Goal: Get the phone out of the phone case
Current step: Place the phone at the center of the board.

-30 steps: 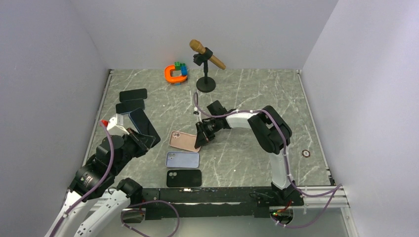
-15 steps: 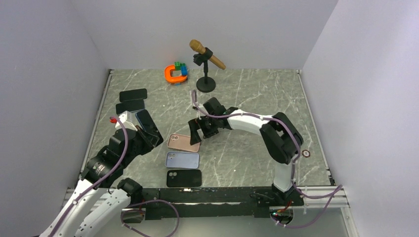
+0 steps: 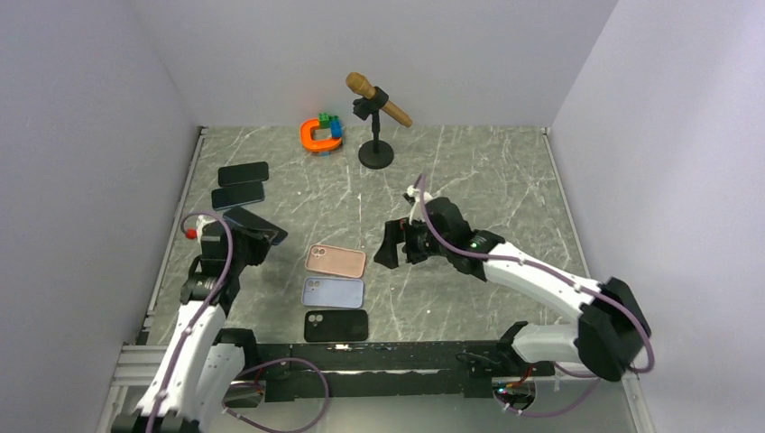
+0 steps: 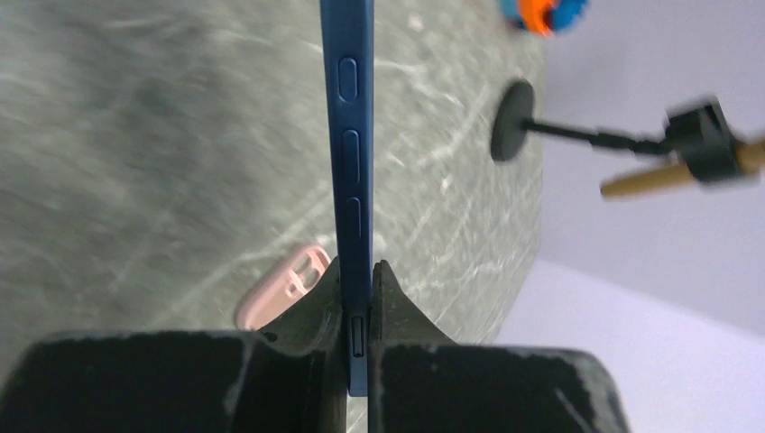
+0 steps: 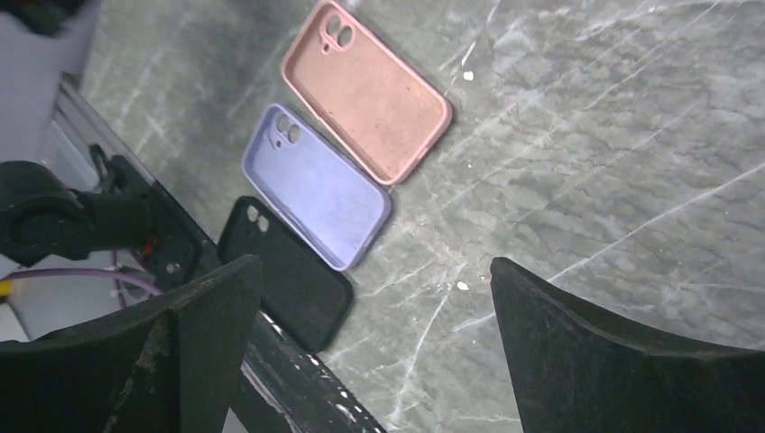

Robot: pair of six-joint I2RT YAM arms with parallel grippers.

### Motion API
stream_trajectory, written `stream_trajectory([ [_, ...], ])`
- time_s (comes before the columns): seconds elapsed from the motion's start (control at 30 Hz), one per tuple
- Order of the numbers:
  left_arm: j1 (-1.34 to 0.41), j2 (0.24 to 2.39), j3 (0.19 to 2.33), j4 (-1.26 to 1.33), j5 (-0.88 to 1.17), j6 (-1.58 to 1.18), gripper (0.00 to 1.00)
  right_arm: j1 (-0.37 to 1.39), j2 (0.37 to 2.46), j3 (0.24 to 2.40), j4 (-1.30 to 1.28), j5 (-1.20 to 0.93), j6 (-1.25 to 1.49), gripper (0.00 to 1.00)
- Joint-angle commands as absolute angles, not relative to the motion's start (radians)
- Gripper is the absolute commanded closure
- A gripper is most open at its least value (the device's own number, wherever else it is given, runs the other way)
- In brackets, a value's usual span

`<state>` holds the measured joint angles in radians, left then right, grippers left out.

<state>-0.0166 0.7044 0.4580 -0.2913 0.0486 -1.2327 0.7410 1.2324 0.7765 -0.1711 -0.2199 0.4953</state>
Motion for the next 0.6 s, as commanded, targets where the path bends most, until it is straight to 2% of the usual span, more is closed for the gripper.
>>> stream_trajectory([
  [0.0,0.162,0.865,0.353,0.18,0.28,-1.427,1.0,0.749,1.076,0.728,-0.128,-0.152,0.567,0.0],
  [0.17,0.321,1.121,0.291,0.524,0.287,-1.403,1.0,0.752,0.927,0.67,-0.158,-0.143,0.605,0.0],
  [0.3,0.379,1.343,0.316,0.717,0.358,-1.419,0.94,0.754,0.817,0.633,-0.189,-0.126,0.636,0.0],
  [0.37,0.397,1.445,0.327,0.837,0.389,-1.446,0.88,0.754,0.773,0.619,-0.204,-0.109,0.646,0.0],
  [0.5,0.421,1.581,0.334,0.946,0.402,-1.505,0.78,0.755,0.722,0.606,-0.22,-0.103,0.657,0.0],
  [0.57,0.435,1.603,0.369,0.889,0.406,-1.476,0.76,0.755,0.717,0.599,-0.213,-0.108,0.666,0.0],
])
